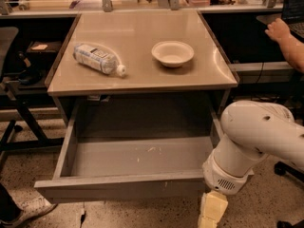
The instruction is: Open top drawer
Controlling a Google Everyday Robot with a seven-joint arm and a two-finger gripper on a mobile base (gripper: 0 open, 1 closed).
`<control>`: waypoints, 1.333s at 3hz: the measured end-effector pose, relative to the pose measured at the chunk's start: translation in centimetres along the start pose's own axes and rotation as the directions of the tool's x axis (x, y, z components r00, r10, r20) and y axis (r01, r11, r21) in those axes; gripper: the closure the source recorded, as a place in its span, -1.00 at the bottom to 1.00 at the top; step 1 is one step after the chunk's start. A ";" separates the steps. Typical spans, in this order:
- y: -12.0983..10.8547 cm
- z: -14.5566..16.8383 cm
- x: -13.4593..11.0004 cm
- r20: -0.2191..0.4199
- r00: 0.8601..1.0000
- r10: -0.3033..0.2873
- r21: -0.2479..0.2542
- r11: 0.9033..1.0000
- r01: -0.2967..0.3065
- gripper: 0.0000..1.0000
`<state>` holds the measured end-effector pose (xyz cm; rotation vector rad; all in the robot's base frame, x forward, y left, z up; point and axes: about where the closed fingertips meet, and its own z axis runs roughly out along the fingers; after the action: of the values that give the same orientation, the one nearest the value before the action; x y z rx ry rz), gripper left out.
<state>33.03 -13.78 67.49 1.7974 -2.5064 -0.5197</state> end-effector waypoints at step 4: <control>2.6 -0.9 2.8 -0.003 0.996 0.090 -0.005 0.996 -0.090 -1.00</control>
Offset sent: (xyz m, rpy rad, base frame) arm -0.0472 -0.0316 0.0149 -0.0030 0.0307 -0.1054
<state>29.84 -15.83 68.52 1.6720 -2.5673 -0.5195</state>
